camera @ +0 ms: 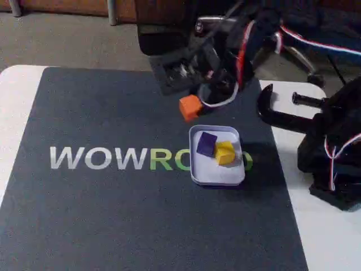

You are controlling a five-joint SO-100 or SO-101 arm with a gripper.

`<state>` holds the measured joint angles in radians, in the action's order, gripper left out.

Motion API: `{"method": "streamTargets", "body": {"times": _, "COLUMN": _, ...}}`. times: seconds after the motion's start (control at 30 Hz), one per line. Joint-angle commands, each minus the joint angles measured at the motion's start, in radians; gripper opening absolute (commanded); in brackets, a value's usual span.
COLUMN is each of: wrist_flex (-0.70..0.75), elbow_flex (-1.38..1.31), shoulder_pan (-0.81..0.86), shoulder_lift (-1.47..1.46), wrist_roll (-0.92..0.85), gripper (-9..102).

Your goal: Move blocks one by one until all three blocks are in the tray.

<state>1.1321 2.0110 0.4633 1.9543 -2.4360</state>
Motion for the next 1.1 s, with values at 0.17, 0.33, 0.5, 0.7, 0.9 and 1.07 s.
{"method": "streamTargets", "body": {"times": 0.17, "wrist_flex": -0.034, "elbow_flex": 0.104, "shoulder_pan": -0.014, "shoulder_lift": 0.137, "wrist_roll": -0.038, "gripper": -8}}
{"method": "streamTargets", "body": {"times": 0.33, "wrist_flex": -0.034, "elbow_flex": 0.202, "shoulder_pan": 0.006, "shoulder_lift": 0.244, "wrist_roll": -0.120, "gripper": -8}}
{"method": "streamTargets", "body": {"times": 0.5, "wrist_flex": -0.043, "elbow_flex": 0.291, "shoulder_pan": 0.080, "shoulder_lift": 0.333, "wrist_roll": -0.222, "gripper": -8}}
{"method": "streamTargets", "body": {"times": 0.7, "wrist_flex": -0.107, "elbow_flex": 0.388, "shoulder_pan": 0.126, "shoulder_lift": 0.417, "wrist_roll": -0.278, "gripper": -8}}
{"method": "streamTargets", "body": {"times": 0.9, "wrist_flex": -0.110, "elbow_flex": 0.391, "shoulder_pan": 0.126, "shoulder_lift": 0.419, "wrist_roll": -0.276, "gripper": -8}}
{"method": "streamTargets", "body": {"times": 1.07, "wrist_flex": -0.115, "elbow_flex": 0.391, "shoulder_pan": 0.124, "shoulder_lift": 0.419, "wrist_roll": -0.270, "gripper": 5}}
